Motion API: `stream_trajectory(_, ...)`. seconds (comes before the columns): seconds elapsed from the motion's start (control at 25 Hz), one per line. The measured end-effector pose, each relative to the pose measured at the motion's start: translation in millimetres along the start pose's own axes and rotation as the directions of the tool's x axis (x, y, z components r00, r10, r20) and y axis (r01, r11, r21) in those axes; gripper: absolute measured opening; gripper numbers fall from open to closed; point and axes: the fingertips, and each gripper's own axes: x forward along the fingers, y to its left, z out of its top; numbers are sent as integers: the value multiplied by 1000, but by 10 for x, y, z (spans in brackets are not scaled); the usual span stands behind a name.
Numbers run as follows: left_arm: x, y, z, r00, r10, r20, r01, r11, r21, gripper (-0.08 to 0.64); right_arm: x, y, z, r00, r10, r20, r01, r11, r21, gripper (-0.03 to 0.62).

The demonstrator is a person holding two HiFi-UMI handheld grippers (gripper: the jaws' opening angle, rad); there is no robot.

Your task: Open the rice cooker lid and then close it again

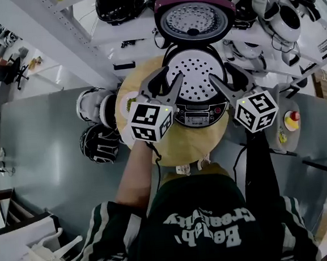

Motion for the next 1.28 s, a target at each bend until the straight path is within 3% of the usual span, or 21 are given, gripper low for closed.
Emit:
stream_trajectory(0.36,540,386,1053,992,17,122,-24,998,63,188,353,-684,1139,992,-39,117,54,991,-121,285)
stream_trajectory(0.52,856,533,1386,991,25,130,-39,994,106,192,602,-941,1461,994,-51,101,67,984,-162,291)
stream_trajectory(0.68,1200,682,1661,992,17,126,-26,997,71,225,875,-1111,1663,997,-41,64,51,984,-171,291)
stream_trajectory(0.84,1501,834,1738,997,28,70,-32,998,62,243,1064,-1277,1764,999,-39,30,44,983,-181,285)
stream_trajectory(1.0,1741,909,1684,1000,24,-10,-23,998,54,245,1226,-1361,1777,1000,1,-25,-4,991,-132,276)
stream_trajectory(1.12,1820,934,1537,995,56,-80,-49,995,88,252,1316,-1314,1643,995,4,-98,-23,982,-187,275)
stream_trajectory(1.28,1798,922,1476,992,68,-104,-60,995,80,253,1289,-1314,1625,993,6,-115,-26,985,-170,278)
